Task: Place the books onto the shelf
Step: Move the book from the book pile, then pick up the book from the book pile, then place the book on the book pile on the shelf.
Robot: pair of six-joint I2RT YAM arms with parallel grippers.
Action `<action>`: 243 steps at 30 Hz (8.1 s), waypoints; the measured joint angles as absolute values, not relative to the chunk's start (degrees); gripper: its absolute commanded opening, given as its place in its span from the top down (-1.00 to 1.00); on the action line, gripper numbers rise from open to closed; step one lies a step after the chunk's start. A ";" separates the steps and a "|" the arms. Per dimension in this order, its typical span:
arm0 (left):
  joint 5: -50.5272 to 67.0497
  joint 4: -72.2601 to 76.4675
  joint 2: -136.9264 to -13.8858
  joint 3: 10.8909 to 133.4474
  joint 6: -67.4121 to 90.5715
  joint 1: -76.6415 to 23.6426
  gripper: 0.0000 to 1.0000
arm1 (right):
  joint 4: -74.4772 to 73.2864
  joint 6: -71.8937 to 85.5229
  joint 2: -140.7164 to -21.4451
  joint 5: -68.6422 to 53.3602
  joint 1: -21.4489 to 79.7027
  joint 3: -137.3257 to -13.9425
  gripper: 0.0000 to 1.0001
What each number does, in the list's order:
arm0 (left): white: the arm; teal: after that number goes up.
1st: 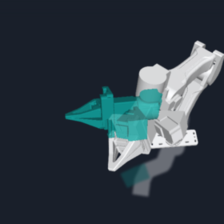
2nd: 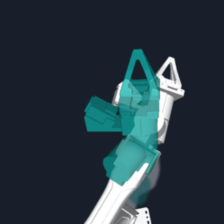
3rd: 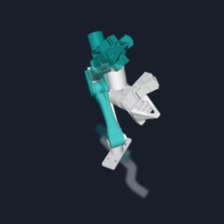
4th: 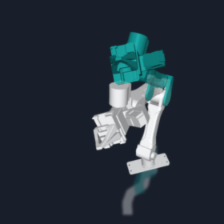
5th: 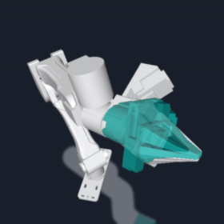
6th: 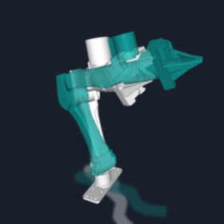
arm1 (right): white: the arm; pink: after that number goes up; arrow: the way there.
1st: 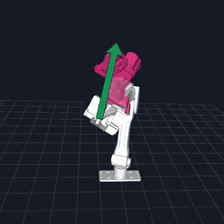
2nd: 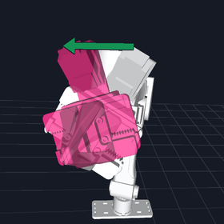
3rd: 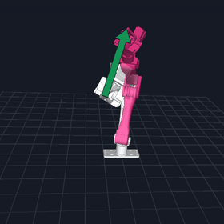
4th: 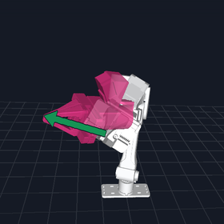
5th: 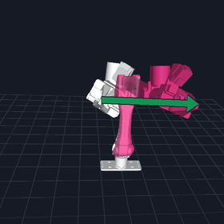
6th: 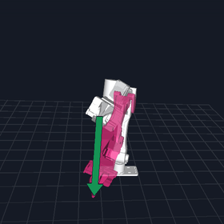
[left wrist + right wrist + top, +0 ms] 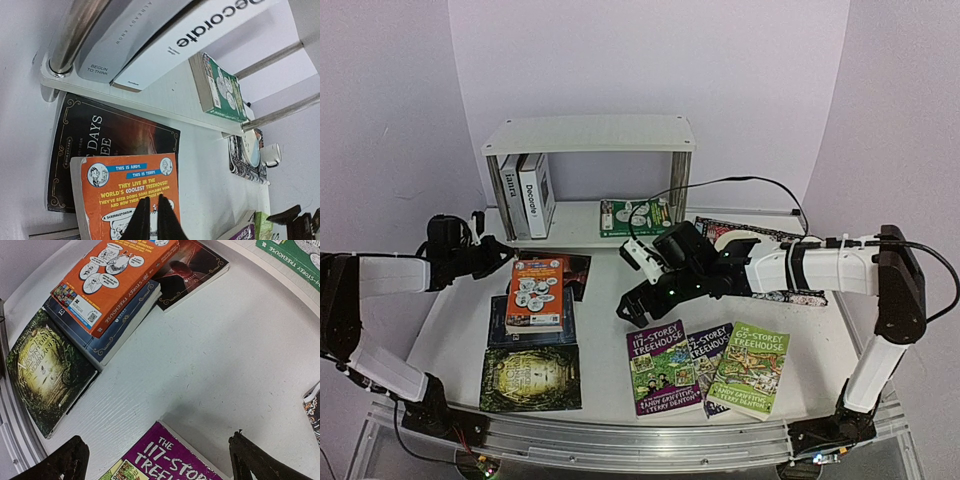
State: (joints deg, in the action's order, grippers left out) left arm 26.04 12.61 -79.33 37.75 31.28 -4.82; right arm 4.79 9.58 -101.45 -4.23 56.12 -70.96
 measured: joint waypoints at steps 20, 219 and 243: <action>23.36 11.94 -86.22 33.79 27.18 -4.82 -0.11 | 5.85 11.86 -101.45 -6.22 56.12 -70.96 -0.97; 19.32 5.92 -59.24 30.46 31.59 -13.19 -0.23 | 31.48 -74.69 -152.24 45.72 49.48 -127.02 -0.73; 19.70 6.38 -62.63 30.17 31.44 -15.41 -0.29 | 28.04 -48.27 -113.32 25.79 53.47 -83.00 -0.96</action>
